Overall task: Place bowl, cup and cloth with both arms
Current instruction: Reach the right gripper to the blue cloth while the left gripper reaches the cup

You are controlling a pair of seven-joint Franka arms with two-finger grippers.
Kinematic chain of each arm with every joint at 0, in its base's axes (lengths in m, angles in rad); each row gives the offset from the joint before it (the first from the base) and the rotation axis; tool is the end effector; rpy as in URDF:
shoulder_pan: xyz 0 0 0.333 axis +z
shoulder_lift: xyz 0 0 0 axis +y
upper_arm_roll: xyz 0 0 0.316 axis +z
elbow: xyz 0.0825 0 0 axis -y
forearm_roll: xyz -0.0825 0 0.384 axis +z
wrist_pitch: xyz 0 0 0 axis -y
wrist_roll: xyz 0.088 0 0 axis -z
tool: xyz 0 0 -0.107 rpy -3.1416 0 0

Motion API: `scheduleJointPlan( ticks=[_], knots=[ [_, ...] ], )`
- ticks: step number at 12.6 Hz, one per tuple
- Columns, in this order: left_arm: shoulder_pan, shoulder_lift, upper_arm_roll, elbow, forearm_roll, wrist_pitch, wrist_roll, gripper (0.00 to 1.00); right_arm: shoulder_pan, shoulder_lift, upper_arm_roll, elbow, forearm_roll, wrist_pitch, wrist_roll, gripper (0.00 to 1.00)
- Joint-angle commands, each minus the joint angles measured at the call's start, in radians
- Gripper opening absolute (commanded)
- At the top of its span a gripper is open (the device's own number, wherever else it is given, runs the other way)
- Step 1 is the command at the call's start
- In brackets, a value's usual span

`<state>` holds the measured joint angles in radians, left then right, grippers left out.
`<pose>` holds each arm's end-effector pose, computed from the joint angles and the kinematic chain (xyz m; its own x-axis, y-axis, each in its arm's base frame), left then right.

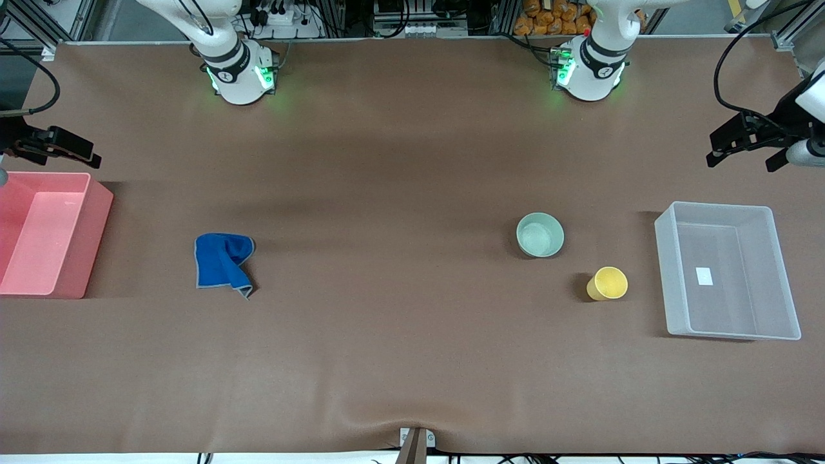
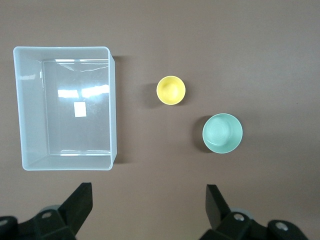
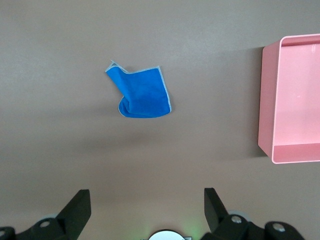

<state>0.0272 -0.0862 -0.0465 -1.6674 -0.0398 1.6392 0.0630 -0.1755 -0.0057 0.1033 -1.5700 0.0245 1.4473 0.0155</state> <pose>0.5337 -0.0154 0.6317 0.9950 -0.0795 0.0600 -0.0815 -0.9962 0.0321 0.5379 -0.0359 0.6179 0.9896 -0.0842 -0.1171 -0.0873 -0.9959 -0.0221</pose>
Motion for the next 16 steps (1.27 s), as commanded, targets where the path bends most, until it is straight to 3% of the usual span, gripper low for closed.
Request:
scheduleJointPlan(
  ticks=[1,4,12,16],
  knots=[
    [0.002,0.006,-0.006,0.017,0.005,-0.016,-0.015,1.00,-0.013,-0.030,0.004,-0.028,0.015,0.008,0.001,1.00],
    [0.002,0.016,-0.006,0.017,0.002,-0.016,-0.017,1.00,-0.013,-0.028,0.004,-0.028,0.015,0.010,0.001,1.00],
    [0.005,0.164,-0.001,0.009,-0.003,0.062,-0.026,1.00,-0.025,-0.020,0.004,-0.030,0.015,0.004,-0.005,1.00],
    [0.003,0.270,-0.003,0.009,-0.006,0.165,-0.028,1.00,-0.058,0.094,0.003,-0.019,0.025,-0.005,-0.003,1.00]
  ],
)
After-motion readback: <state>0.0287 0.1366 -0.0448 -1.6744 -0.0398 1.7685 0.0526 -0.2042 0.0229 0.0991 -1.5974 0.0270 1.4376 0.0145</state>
